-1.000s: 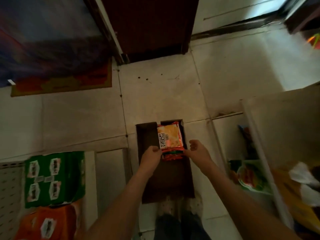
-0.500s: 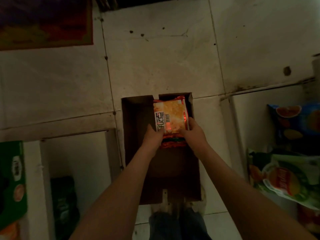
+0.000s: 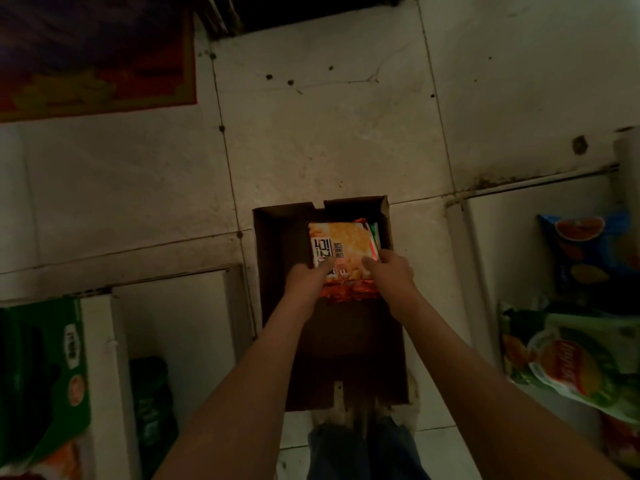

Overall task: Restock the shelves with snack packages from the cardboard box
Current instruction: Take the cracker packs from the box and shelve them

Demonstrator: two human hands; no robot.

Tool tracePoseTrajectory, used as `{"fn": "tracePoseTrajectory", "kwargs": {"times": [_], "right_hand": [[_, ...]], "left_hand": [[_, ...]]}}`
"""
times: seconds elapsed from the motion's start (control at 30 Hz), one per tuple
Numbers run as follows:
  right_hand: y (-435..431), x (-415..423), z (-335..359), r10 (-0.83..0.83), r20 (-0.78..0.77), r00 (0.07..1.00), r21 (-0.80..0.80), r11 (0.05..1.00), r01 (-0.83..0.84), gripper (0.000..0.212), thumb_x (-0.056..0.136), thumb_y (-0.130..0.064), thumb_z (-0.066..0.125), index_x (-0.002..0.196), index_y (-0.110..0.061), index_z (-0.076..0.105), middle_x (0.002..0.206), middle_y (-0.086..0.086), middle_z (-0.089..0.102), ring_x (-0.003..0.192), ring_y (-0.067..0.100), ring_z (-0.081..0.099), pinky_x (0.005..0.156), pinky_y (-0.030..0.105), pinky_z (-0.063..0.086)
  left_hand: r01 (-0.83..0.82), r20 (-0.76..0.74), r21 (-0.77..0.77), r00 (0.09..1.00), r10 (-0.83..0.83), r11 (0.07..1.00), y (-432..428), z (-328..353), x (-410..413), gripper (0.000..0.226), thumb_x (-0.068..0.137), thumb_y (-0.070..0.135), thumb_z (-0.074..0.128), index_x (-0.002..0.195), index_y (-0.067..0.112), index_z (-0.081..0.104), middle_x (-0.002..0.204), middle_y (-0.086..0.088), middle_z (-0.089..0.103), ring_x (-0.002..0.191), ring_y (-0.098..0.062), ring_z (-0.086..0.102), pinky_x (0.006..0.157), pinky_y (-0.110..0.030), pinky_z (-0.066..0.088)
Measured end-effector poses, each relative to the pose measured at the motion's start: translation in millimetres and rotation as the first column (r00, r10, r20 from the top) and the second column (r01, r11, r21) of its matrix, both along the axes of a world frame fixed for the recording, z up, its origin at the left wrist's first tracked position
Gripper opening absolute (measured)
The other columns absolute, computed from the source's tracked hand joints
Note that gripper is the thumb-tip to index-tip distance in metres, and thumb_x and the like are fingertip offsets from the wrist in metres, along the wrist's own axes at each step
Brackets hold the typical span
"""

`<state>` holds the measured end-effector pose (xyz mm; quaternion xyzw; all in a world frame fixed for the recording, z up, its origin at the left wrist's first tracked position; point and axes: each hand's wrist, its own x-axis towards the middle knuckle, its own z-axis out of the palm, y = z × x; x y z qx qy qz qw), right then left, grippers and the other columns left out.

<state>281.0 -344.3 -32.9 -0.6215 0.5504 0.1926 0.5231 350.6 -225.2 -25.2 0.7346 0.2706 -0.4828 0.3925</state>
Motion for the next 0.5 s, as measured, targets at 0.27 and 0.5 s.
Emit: {"fn": "tracePoseTrajectory", "kwargs": {"times": [0.27, 0.5], "right_hand": [[-1.8, -20.5, 156.2, -0.275, 0.102, 0.956, 0.23, 0.942, 0.246, 0.029, 0.087, -0.009, 0.061, 0.113, -0.011, 0.047, 0.1, 0.003, 0.057, 0.086, 0.018, 0.062, 0.071, 0.034, 0.055], [-18.8, -47.5, 336.7, -0.471, 0.243, 0.848, 0.558, 0.783, 0.275, 0.032, 0.089, -0.007, 0.055, 0.121, -0.007, 0.052, 0.11, 0.012, 0.066, 0.091, 0.024, 0.066, 0.074, 0.033, 0.055]], "left_hand": [[-0.043, 0.034, -0.178, 0.998, 0.05, 0.983, 9.4, 144.5, -0.5, 0.032, 0.084, 0.033, 0.067, 0.11, 0.013, 0.067, 0.099, -0.005, 0.072, 0.092, -0.021, 0.068, 0.082, -0.034, 0.054], [0.065, 0.074, -0.382, 0.997, -0.04, 0.922, -8.9, 334.3, 7.5, 0.027, 0.083, 0.02, 0.068, 0.107, 0.008, 0.068, 0.093, -0.008, 0.074, 0.081, -0.022, 0.071, 0.074, -0.033, 0.055]]}}
